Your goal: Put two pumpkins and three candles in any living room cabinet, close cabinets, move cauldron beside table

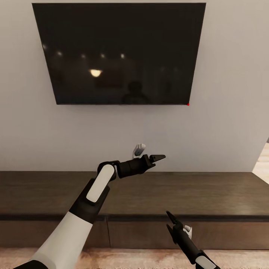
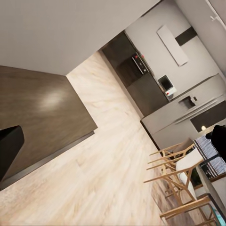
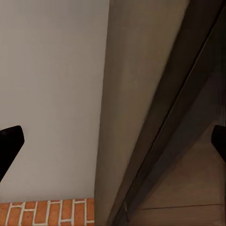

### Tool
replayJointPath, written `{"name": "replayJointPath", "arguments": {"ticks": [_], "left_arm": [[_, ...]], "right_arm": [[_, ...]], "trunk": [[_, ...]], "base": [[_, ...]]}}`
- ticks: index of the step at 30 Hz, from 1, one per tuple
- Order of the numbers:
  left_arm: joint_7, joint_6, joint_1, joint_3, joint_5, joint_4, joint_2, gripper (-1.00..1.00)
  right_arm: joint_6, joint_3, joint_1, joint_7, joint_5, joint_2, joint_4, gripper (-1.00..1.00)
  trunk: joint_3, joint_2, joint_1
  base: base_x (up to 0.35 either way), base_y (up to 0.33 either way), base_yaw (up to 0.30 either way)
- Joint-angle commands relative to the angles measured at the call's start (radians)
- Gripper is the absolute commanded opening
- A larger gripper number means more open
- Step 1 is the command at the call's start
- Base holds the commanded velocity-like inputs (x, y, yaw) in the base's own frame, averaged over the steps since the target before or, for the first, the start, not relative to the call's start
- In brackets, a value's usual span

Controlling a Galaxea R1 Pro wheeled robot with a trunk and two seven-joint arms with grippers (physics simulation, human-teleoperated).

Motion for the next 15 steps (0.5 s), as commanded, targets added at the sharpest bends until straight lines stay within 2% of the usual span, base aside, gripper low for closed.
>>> {"name": "replayJointPath", "arguments": {"ticks": [1, 15], "left_arm": [[-0.006, 0.003, -0.001, 0.001, -0.005, 0.0, 0.0, 1.0], [-0.006, 0.003, -0.001, 0.001, -0.005, 0.0, 0.0, 1.0]], "right_arm": [[0.01, -0.008, -0.001, 0.003, 0.001, 0.0, 0.0, 1.0], [0.008, -0.008, -0.001, 0.021, 0.001, 0.0, 0.0, 1.0]], "trunk": [[-0.004, -0.008, 0.004], [-0.048, -0.106, 0.057]], "base": [[0.0, 0.0, 0.0], [0.0, 0.0, 0.0]]}}
